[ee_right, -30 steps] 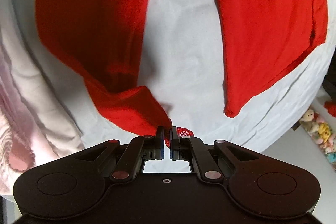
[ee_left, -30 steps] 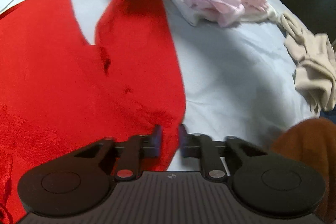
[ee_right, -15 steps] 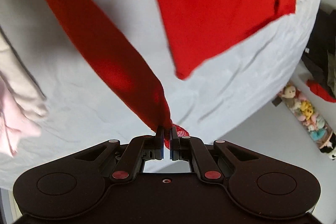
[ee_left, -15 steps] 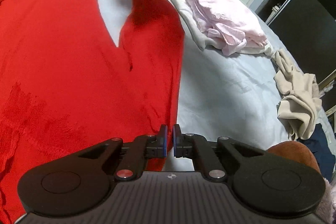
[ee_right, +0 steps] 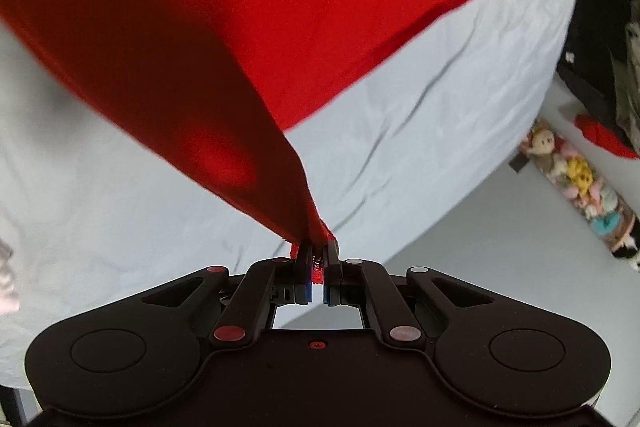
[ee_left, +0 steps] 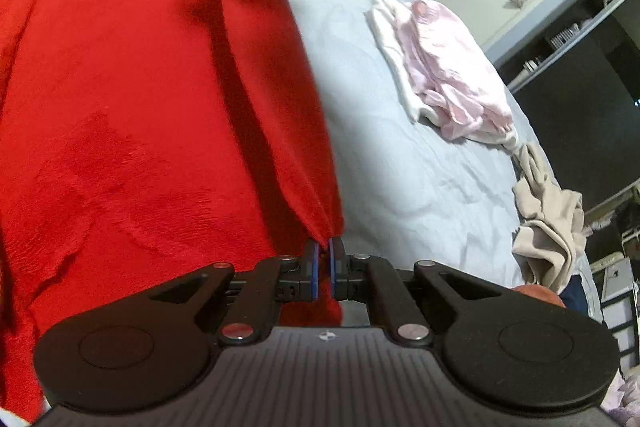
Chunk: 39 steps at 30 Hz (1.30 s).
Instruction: Fold clothes
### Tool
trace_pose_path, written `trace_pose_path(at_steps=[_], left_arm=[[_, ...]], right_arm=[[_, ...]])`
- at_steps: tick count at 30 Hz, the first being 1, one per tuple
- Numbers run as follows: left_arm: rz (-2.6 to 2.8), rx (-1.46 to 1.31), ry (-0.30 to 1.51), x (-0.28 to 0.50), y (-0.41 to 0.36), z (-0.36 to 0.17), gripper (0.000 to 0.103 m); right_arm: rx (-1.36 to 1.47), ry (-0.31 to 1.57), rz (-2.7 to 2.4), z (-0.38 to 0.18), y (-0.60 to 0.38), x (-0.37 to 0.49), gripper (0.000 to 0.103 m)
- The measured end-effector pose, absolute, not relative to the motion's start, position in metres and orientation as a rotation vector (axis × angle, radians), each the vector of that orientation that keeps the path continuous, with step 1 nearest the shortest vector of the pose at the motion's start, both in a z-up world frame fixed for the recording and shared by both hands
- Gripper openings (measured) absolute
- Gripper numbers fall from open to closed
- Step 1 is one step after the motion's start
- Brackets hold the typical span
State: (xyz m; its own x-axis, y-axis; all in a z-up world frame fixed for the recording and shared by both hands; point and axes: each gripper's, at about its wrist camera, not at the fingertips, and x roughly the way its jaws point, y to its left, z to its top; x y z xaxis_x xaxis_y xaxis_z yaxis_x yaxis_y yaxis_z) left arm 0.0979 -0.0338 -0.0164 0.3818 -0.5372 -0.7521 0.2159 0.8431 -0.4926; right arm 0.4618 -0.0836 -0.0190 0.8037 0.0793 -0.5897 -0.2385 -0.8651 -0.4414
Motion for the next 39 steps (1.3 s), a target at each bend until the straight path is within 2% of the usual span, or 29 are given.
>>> trace_pose_path(at_steps=[14, 16, 17, 18, 20, 29, 33, 39], left_arm=[[-0.508, -0.317, 1.145, 0.103, -0.026, -0.035, 0.004], [-0.507, -0.318, 1.162, 0.104, -0.025, -0.039, 0.004], [-0.506, -0.318, 1.167, 0.105, -0.025, -0.04, 0.004], [-0.505, -0.317, 1.168, 0.105, -0.024, -0.04, 0.004], [-0.503, -0.311, 1.173, 0.104, -0.025, -0.042, 0.004], [-0.484, -0.278, 1.149, 0.098, -0.029, -0.034, 0.005], [-0.481, -0.289, 1.115, 0.096, -0.029, -0.027, 0.02], [-0.485, -0.274, 1.054, 0.095, -0.03, -0.016, 0.031]], right_arm=[[-2.413, 0.256, 0.908, -0.094, -0.038, 0.491, 0.004], [-2.353, 0.274, 0.882, -0.098, -0.032, 0.497, 0.007], [-2.318, 0.284, 0.864, -0.098, -0.029, 0.501, 0.011], [-2.282, 0.294, 0.845, -0.098, -0.025, 0.504, 0.022], [-2.2, 0.315, 0.799, -0.094, -0.019, 0.512, 0.031], [-2.017, 0.472, 0.664, -0.053, -0.034, 0.539, 0.03], [-2.077, 0.42, 0.75, -0.047, -0.069, 0.528, 0.029], [-2.138, 0.352, 1.004, -0.052, -0.123, 0.494, 0.029]])
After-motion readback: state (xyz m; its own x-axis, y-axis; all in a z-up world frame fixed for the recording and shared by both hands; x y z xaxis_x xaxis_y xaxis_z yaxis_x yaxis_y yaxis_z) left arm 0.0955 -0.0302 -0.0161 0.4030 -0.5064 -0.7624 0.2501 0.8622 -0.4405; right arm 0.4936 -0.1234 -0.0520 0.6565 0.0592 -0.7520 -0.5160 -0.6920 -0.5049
